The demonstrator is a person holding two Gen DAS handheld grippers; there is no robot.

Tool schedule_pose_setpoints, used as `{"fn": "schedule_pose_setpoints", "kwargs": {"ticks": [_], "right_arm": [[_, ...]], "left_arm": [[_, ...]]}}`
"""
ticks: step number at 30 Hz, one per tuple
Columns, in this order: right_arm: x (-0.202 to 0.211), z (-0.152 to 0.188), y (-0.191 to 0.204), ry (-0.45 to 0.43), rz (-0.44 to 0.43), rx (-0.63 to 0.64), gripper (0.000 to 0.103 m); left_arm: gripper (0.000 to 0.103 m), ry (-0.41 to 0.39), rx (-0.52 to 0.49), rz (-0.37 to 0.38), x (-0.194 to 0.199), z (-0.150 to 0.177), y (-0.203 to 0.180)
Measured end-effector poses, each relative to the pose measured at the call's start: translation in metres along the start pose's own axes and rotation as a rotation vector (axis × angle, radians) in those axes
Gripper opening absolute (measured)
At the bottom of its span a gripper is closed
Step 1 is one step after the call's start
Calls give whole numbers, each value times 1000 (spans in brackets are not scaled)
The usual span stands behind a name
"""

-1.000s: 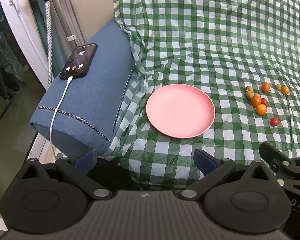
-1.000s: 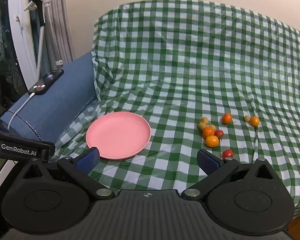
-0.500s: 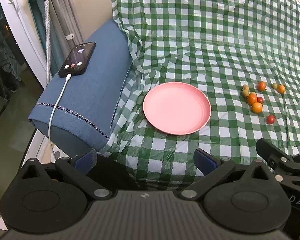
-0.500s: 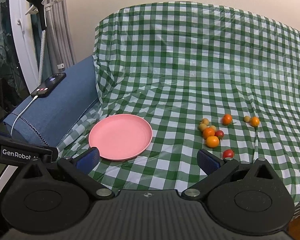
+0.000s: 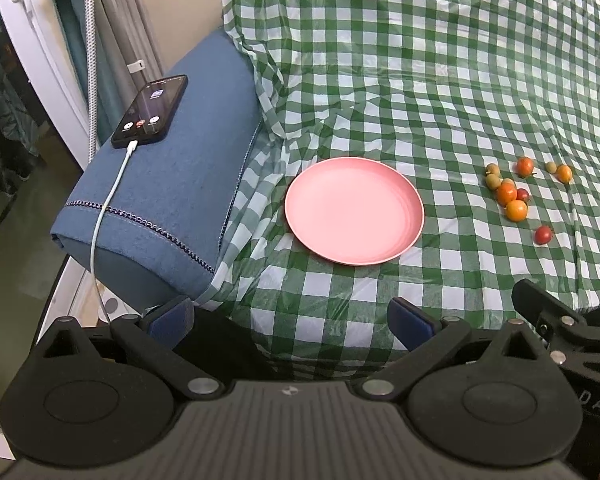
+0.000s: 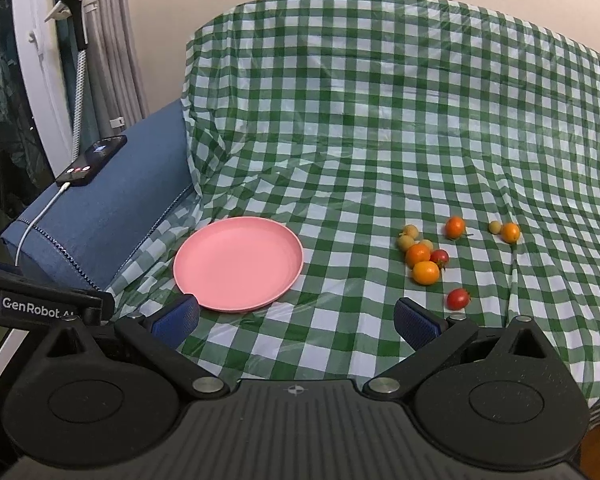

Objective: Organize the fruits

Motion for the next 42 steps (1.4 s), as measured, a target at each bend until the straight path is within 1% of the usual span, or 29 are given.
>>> {"fn": "schedule_pose_setpoints", "kwargs": {"ticks": [3, 5, 6, 8, 14, 19, 22, 25, 30, 32, 34, 35, 37, 39, 40, 41, 42], "right_arm": [[1, 0, -2, -20, -7, -8, 102], [1, 1, -4, -20, -13, -14, 102], [1, 1, -4, -11, 0, -1, 102], [1, 1, -7, -14, -5, -4, 103], [1, 1, -8, -9, -4, -3, 103], [-1, 2, -8, 8, -28, -36, 103], [-3, 0, -11, -4, -39, -54, 103], [-7, 2, -22, -3, -25, -68, 103], [-14, 2, -55, -31, 3, -126, 102], [-15, 0, -72, -70, 1, -171, 102], [-17, -2, -91, -97, 23, -189, 102], [-16, -5, -102, -129, 32, -197, 102], [-15, -8, -125, -164, 65, -215, 102], [-15, -9, -147, -179, 91, -234, 103], [-16, -9, -161, -181, 110, -248, 103], [-17, -8, -173, -176, 124, -266, 103], [-22, -5, -182, -152, 139, -279, 103]], "left_arm": [[103, -7, 0, 2, 1, 0, -1], [103, -20, -2, 15, 4, 0, -3], [103, -27, -2, 15, 5, -1, -4], [103, -38, -3, 9, 7, -2, -5], [103, -29, -9, -3, 6, -2, -8], [103, -24, -34, -17, 6, -3, -12], [103, -30, -56, -22, 6, -8, -17], [103, -19, -82, -25, 2, -14, -26], [103, -17, -123, 1, -5, -24, -51], [103, -19, -136, 13, -8, -30, -63], [103, -40, -145, 35, -10, -38, -76], [103, -49, -151, 44, -12, -44, -84], [103, -49, -169, 48, -18, -53, -100], [103, -25, -197, 61, -28, -62, -119], [103, 2, -213, 79, -34, -66, -130], [103, 28, -219, 98, -41, -69, -140], [103, 48, -213, 118, -49, -74, -151]]}}
Point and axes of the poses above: each gripper's, at about its wrist camera, not at the fingertips, and x roughly against the way its jaws point, y to its left, z to its underside, the point moved 9 cm from there along -x, roughly the way its jaws point, and after that the axes turned 5 degrees about y, right-handed, at the moved point
